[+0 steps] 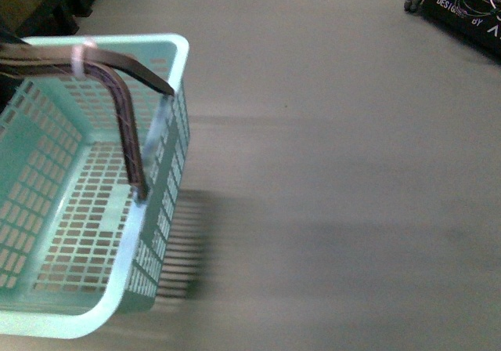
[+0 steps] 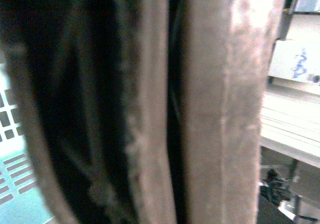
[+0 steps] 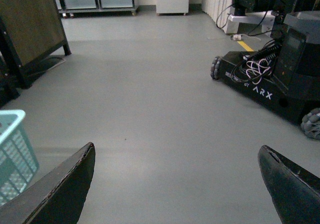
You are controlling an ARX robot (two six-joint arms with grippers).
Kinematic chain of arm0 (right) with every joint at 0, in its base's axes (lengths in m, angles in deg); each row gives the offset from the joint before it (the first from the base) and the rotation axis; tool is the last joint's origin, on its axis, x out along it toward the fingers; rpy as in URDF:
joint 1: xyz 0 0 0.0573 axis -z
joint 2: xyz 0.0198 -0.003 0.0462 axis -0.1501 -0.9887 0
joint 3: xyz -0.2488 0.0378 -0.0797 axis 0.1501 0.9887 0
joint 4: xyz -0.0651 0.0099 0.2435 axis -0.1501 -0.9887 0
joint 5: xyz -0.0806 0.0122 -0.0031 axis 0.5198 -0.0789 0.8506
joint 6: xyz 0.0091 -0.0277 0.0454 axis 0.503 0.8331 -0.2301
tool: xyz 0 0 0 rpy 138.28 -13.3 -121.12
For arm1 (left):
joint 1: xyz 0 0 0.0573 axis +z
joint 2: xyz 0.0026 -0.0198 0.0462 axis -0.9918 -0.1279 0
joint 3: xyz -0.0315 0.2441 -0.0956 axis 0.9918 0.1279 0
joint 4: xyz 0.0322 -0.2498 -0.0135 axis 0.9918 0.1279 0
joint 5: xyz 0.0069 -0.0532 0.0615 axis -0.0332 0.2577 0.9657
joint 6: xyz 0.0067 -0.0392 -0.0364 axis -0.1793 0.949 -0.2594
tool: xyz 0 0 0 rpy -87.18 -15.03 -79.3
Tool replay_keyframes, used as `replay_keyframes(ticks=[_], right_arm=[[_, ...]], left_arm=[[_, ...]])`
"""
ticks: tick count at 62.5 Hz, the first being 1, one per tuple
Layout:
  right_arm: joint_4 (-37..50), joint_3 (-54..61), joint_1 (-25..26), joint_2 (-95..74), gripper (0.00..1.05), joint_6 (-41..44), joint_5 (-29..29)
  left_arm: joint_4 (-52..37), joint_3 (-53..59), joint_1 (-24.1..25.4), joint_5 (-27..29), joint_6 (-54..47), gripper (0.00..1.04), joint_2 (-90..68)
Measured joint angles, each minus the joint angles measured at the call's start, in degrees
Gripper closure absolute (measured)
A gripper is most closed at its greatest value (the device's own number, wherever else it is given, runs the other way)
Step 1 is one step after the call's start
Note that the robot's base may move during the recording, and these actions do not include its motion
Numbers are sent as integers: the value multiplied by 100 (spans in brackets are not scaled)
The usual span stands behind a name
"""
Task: Pick mango and avocado into basket
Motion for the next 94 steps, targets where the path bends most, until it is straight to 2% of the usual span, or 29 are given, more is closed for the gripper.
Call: replay_keyframes(ticks=[13,22,26,29,94], right_arm=[[0,0,0,0,9,0,0],[0,0,0,0,9,0,0],[0,0,0,0,9,0,0],[0,0,0,0,9,0,2],[-2,2,0,0,9,0,2]], left_arm=[[1349,789,553,-323,131,79,2732],[2476,855,920,-868,251,79,4448],[2820,852,1071,-977,173,88,4894],[2927,852,1132,-973,120,91,5073],[2997,863,1198,-931,2,91,5156]])
